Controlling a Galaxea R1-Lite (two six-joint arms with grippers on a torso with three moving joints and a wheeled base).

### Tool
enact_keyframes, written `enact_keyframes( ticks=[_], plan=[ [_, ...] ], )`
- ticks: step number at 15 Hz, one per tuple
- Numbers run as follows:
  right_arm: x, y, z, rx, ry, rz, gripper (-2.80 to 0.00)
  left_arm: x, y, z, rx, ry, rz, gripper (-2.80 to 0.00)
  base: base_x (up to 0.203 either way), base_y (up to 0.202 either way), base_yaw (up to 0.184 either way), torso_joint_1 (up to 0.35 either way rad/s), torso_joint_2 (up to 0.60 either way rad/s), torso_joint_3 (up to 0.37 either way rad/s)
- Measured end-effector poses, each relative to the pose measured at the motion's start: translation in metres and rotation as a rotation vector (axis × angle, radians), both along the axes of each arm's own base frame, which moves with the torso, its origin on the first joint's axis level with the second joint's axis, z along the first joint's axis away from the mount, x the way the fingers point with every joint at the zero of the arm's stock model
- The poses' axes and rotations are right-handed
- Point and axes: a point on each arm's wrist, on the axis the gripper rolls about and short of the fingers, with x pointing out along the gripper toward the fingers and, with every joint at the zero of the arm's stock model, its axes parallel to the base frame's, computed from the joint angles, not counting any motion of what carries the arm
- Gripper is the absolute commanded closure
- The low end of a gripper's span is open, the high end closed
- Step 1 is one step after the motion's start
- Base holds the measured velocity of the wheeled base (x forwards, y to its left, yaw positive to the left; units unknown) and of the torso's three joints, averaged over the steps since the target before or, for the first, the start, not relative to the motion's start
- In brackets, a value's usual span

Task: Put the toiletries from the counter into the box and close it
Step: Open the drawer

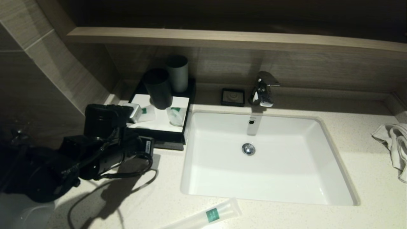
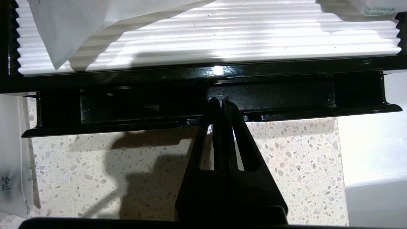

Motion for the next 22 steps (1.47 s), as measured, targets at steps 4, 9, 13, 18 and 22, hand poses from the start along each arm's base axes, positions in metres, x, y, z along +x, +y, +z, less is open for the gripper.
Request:
enact_keyframes(
  ticks=[4,9,13,18,22],
  plan=[
    [0.0,0.0,0.0,-0.001,0.0,0.0,0.0,0.0011,-0.0005,-0.0016,0.001,0.003,0.0,0.0,0.0,0.0,0.0,0.0,0.0,0.0],
    [0.0,0.0,0.0,0.0,0.0,-0.001,0.0,0.0019,-0.0008,-0.003,0.003,0.006,0.0,0.0,0.0,0.0,0.0,0.0,0.0,0.0],
    [0.0,0.0,0.0,0.0,0.0,0.0,0.0,0.003,-0.0013,-0.0043,0.003,0.007,-0.001,0.0,0.0,0.0,0.0,0.0,0.0,0.0],
    [0.0,0.0,0.0,0.0,0.0,-0.001,0.0,0.0048,-0.0021,-0.0068,0.005,0.01,0.0,0.0,0.0,0.0,0.0,0.0,0.0,0.0],
    [0.0,0.0,0.0,0.0,0.0,-0.001,0.0,0.0061,-0.0027,-0.0094,0.009,0.018,0.0,0.0,0.0,0.0,0.0,0.0,0.0,0.0]
  ],
)
